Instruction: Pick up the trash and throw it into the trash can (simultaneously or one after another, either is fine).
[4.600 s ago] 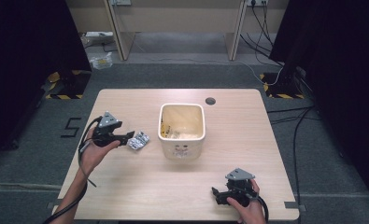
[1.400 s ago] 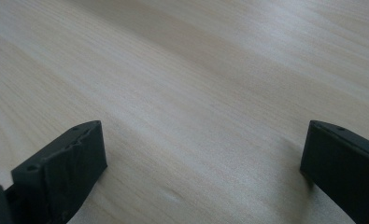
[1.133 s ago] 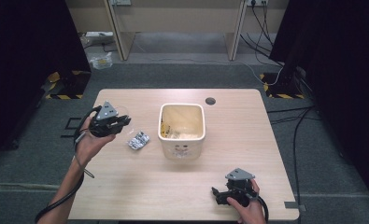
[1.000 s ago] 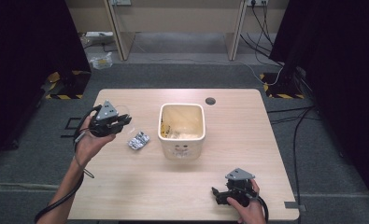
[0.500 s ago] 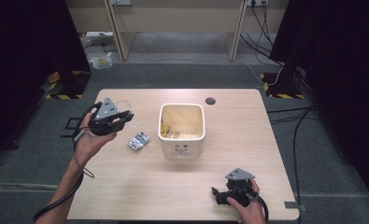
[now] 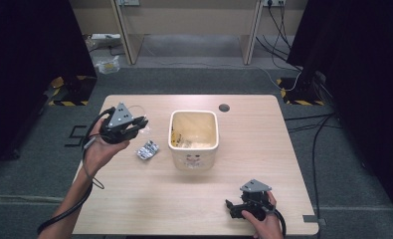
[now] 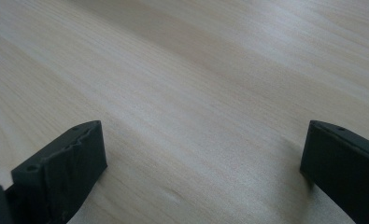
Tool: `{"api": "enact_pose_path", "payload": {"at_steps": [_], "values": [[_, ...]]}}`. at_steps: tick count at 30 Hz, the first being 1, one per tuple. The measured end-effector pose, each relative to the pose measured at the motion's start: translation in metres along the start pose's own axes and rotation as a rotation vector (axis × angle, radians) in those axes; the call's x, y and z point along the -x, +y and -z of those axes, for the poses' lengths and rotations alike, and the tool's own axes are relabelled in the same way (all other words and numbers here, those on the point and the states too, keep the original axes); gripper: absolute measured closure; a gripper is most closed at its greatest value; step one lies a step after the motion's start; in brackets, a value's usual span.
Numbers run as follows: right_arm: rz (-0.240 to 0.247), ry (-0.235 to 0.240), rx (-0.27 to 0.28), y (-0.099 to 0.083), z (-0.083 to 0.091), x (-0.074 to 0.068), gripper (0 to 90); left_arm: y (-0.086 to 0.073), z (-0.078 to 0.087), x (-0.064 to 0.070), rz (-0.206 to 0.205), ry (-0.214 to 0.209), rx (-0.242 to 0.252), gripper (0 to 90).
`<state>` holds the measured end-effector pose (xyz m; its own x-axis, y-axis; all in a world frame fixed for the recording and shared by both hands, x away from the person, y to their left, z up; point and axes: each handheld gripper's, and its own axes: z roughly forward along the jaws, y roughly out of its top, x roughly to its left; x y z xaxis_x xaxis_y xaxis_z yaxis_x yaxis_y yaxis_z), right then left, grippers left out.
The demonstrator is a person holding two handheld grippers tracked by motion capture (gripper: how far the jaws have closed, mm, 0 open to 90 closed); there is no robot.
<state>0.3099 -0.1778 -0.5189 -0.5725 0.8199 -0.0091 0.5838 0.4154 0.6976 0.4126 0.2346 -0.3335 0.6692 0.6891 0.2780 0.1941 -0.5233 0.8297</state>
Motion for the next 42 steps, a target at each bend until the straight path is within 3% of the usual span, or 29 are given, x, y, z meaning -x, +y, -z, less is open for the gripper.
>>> {"api": "enact_pose_path", "payload": {"at_steps": [18, 42], "values": [[0.0, 0.001, -0.002, 0.0, 0.0, 0.0, 0.3, 0.021, -0.003, 0.009, -0.049, 0.002, 0.017, 80.9], [0.0, 0.0, 0.0, 0.0, 0.0, 0.0, 0.3, 0.038, -0.004, 0.014, -0.068, -0.008, 0.033, 81.0]]}}
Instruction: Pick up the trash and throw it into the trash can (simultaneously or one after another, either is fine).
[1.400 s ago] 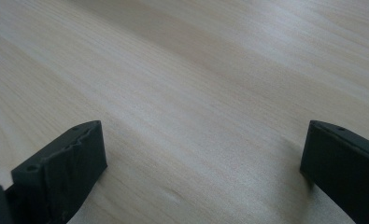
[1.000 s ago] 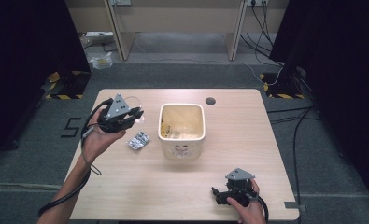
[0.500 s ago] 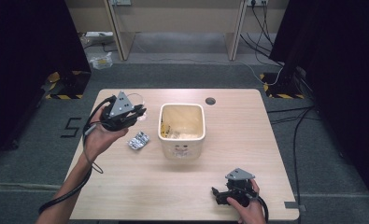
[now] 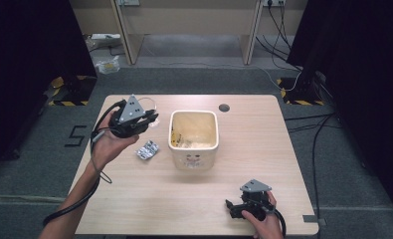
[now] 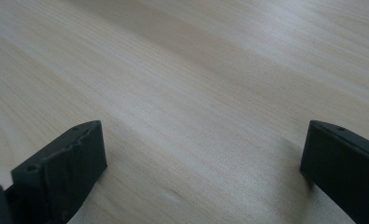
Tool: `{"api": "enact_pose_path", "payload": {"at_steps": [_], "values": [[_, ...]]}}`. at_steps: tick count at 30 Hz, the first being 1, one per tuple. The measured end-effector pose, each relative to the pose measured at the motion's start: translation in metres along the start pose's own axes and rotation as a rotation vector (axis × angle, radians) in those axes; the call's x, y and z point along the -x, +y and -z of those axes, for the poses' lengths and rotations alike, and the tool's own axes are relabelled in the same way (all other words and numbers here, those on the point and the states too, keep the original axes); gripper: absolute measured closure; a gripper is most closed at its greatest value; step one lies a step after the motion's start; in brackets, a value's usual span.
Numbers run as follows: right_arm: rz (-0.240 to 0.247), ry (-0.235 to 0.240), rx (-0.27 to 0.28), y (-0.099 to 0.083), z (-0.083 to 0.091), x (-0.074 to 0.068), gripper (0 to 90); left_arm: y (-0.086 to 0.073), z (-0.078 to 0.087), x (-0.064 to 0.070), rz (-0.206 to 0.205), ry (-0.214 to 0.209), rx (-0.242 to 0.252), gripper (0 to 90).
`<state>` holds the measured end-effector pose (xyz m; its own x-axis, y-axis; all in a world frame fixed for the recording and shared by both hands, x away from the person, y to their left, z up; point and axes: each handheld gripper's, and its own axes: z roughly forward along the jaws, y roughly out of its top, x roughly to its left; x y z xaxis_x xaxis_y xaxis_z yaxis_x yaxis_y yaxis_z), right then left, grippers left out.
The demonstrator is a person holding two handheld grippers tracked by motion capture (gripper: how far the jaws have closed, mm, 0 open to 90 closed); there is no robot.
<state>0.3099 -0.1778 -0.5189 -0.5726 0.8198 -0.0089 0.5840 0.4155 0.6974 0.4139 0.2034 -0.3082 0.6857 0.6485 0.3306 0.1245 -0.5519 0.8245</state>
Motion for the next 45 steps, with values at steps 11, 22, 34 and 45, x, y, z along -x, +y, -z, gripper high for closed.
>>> {"api": "enact_pose_path", "payload": {"at_steps": [11, 22, 34, 45], "values": [[-0.003, 0.002, -0.002, 0.0, 0.0, 0.0, 0.3, 0.013, -0.008, 0.011, -0.013, -0.034, 0.024, 81.0], [-0.002, 0.003, -0.005, 0.0, 0.0, 0.0, 0.3, 0.024, -0.025, 0.027, -0.018, -0.083, 0.04, 81.0], [0.002, 0.002, -0.003, 0.0, 0.0, 0.0, 0.3, 0.032, -0.045, 0.044, -0.028, -0.136, 0.036, 81.0], [0.003, 0.002, -0.001, 0.0, 0.0, 0.0, 0.3, 0.034, -0.067, 0.057, -0.038, -0.18, 0.001, 80.9]]}}
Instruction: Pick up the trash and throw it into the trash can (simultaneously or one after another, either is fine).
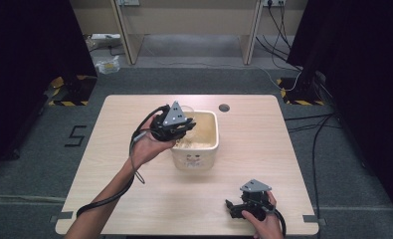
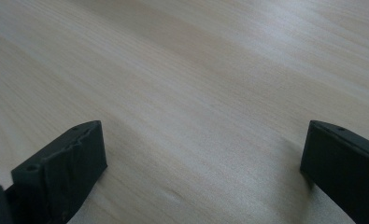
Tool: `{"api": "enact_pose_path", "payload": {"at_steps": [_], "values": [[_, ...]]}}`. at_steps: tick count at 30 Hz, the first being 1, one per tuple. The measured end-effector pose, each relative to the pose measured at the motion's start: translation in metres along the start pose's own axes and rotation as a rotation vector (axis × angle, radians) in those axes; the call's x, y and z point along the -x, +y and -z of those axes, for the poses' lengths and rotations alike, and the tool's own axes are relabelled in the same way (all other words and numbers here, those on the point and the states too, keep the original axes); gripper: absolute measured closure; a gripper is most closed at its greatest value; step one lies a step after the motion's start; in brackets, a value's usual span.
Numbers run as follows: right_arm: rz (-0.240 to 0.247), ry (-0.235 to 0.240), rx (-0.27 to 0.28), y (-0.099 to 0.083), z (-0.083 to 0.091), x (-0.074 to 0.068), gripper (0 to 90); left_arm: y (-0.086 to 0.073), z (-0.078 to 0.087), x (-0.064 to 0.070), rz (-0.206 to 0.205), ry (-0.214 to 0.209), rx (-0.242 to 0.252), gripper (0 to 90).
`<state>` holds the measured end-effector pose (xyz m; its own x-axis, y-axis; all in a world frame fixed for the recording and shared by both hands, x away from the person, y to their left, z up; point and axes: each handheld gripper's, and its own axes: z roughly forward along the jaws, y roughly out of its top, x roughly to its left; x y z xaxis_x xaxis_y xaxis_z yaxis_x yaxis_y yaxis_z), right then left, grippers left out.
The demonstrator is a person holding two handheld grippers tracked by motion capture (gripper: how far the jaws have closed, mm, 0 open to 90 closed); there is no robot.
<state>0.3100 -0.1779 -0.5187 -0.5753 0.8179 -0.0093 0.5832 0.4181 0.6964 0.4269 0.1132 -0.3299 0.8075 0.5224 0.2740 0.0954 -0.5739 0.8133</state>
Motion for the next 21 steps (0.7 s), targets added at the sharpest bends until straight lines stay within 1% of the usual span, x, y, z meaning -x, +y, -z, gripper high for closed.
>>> {"api": "enact_pose_path", "payload": {"at_steps": [6, 11, 14, 17, 19, 21], "values": [[0.0, -0.001, 0.0, 0.0, 0.0, 0.0, 0.3, -0.002, -0.014, 0.0, 0.009, -0.025, -0.026, 80.9], [0.0, -0.001, 0.0, 0.0, 0.0, 0.0, 0.3, -0.008, -0.026, 0.0, 0.021, -0.056, -0.068, 80.8], [0.0, 0.0, 0.0, 0.0, 0.0, 0.0, 0.3, -0.012, -0.031, 0.002, 0.021, -0.069, -0.087, 80.8], [-0.002, 0.001, -0.001, 0.0, 0.0, 0.0, 0.3, -0.016, -0.036, 0.002, 0.032, -0.081, -0.093, 80.8], [-0.002, 0.001, -0.001, 0.0, 0.0, 0.0, 0.3, -0.017, -0.038, 0.002, 0.029, -0.086, -0.106, 80.8], [-0.002, 0.001, -0.001, 0.0, 0.0, 0.0, 0.3, -0.019, -0.039, 0.002, 0.036, -0.092, -0.108, 80.7]]}}
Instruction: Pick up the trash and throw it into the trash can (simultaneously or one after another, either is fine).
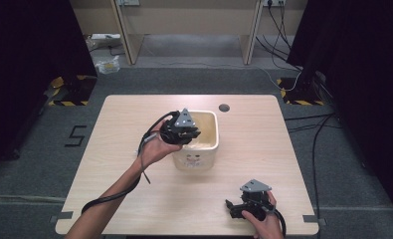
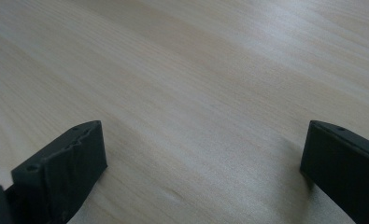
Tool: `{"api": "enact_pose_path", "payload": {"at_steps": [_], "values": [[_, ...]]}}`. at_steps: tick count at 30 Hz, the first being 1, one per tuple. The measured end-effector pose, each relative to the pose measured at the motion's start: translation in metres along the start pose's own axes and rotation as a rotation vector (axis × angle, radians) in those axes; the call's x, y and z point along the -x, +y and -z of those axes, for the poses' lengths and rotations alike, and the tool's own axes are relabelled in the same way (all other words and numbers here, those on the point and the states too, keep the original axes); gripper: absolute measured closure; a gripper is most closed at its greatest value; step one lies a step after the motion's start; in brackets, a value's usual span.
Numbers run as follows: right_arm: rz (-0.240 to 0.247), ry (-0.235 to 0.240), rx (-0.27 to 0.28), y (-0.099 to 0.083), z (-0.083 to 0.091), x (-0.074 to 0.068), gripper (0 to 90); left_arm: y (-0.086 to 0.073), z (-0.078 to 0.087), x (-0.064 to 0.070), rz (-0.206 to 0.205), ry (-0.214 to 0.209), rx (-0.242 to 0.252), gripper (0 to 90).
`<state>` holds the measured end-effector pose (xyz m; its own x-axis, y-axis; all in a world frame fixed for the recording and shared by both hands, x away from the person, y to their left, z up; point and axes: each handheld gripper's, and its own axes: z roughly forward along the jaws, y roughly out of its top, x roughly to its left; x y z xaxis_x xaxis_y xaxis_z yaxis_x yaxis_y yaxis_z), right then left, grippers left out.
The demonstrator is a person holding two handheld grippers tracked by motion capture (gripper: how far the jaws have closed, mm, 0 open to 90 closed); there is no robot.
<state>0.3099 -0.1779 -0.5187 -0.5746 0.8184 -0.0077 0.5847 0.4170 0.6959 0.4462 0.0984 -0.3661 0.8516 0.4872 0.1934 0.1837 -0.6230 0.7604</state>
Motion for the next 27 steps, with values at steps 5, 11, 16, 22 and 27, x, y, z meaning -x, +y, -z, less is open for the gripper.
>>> {"api": "enact_pose_path", "payload": {"at_steps": [5, 11, 16, 22, 27], "values": [[-0.002, 0.001, 0.001, 0.0, 0.0, 0.0, 0.4, -0.003, -0.003, 0.0, 0.012, -0.006, -0.004, 80.1], [-0.002, 0.001, 0.001, 0.0, 0.0, 0.0, 0.3, -0.004, -0.006, 0.0, 0.016, -0.014, -0.008, 79.0], [-0.003, 0.002, 0.0, 0.0, 0.0, 0.0, 0.3, -0.007, -0.007, -0.003, 0.043, -0.022, -0.002, 73.5], [0.0, 0.001, 0.002, 0.0, 0.0, 0.0, 0.3, -0.006, -0.002, -0.005, 0.058, -0.021, 0.035, 62.2], [-0.001, 0.002, 0.001, 0.0, 0.0, 0.0, 0.3, -0.006, 0.004, -0.007, 0.08, -0.022, 0.046, 56.2]]}}
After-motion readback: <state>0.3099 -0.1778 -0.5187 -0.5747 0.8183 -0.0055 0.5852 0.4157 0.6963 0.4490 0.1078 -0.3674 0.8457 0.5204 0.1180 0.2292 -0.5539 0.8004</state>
